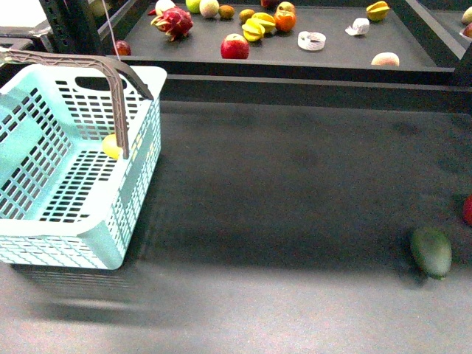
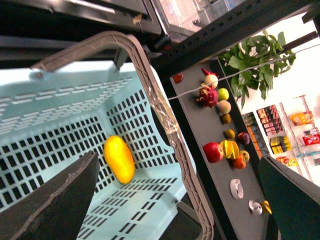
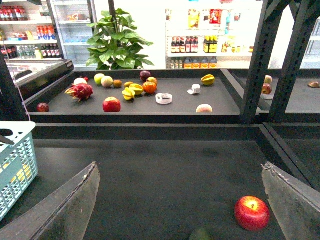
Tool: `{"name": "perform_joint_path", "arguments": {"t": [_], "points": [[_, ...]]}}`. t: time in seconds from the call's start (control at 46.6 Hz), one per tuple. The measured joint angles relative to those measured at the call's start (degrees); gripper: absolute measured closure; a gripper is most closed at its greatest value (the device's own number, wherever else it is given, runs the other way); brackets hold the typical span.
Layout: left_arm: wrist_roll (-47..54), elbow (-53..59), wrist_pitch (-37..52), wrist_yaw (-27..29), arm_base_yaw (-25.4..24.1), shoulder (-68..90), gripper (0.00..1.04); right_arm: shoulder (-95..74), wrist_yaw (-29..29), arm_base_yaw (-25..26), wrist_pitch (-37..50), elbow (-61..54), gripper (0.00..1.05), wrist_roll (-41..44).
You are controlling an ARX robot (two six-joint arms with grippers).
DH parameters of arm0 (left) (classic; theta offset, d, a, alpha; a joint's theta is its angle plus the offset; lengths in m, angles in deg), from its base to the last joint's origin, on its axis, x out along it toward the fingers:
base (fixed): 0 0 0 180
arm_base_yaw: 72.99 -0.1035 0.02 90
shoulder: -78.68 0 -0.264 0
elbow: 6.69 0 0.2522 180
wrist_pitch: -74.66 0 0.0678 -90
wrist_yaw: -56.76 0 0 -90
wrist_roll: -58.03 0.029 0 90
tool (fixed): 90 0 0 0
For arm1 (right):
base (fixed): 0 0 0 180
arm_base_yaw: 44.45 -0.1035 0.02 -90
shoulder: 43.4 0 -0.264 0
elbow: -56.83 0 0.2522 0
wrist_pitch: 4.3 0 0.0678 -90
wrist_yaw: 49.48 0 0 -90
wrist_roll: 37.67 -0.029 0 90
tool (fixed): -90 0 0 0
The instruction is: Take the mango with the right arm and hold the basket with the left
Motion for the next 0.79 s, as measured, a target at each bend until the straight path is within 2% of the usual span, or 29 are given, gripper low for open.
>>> {"name": "perform_joint_path", "arguments": {"t": [0.129,0.257,0.686,0.707,0.729,0.793], "points": [[7.6,10.7,4.4,-1.9,-5.5,-9.2,0.06,0.0,0.0,0.0,0.0,0.0,0.08,0.0],[10.9,18.0,10.0,-5.7,-10.5,-10.2,0.06,0.0,0.0,0.0,0.0,0.0,0.08,0.0],[12.8,18.9,10.9,-6.6,-11.4,-10.1,0.06,0.0,0.0,0.0,0.0,0.0,0.08,0.0],[16.1,19.8,14.9,-11.1,-12.6,-8.7,0.1,0.0,0.0,0.0,0.0,0.0,0.08,0.0],[21.6,21.1,20.9,-19.3,-13.6,-7.1,0.15,0.0,0.0,0.0,0.0,0.0,0.08,0.0],[33.6,24.2,30.3,-31.6,-13.8,-6.4,0.28,0.0,0.0,0.0,0.0,0.0,0.08,0.0]]}}
